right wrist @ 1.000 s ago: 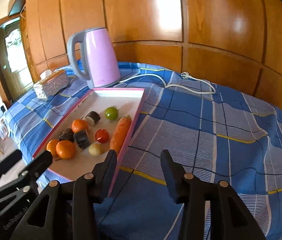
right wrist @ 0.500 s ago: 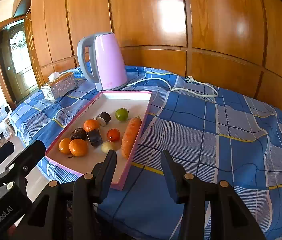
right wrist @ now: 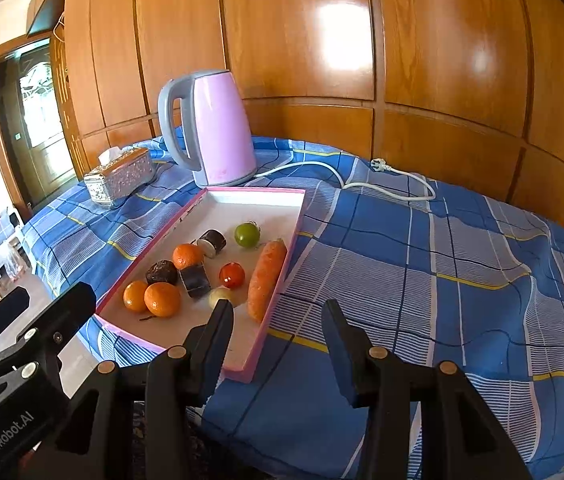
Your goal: Organize fruits
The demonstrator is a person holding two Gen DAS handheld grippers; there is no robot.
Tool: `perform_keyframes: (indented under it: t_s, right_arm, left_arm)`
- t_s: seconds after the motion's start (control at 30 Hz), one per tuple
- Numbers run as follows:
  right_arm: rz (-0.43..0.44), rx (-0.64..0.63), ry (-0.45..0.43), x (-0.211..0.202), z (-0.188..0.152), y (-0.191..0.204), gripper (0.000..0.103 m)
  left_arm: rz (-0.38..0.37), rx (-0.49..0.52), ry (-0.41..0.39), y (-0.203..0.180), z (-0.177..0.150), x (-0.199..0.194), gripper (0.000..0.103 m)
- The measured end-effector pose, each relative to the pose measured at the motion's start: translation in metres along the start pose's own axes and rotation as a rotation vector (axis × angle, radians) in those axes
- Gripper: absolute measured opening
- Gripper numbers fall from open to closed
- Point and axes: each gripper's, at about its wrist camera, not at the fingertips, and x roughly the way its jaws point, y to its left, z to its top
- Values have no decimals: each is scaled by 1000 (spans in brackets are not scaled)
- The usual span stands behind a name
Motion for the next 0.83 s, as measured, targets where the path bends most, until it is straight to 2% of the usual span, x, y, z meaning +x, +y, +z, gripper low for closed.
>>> perform_keyframes:
  t_s: [0.63, 0.83]
  right_arm:
    - [3, 8, 16, 7, -4, -1, 47]
    - [4, 6, 19, 8, -5, 1, 47]
  left_arm:
    - [9, 4, 5, 2, -2, 3, 98]
    - [-3, 16, -22, 1, -2, 0, 98]
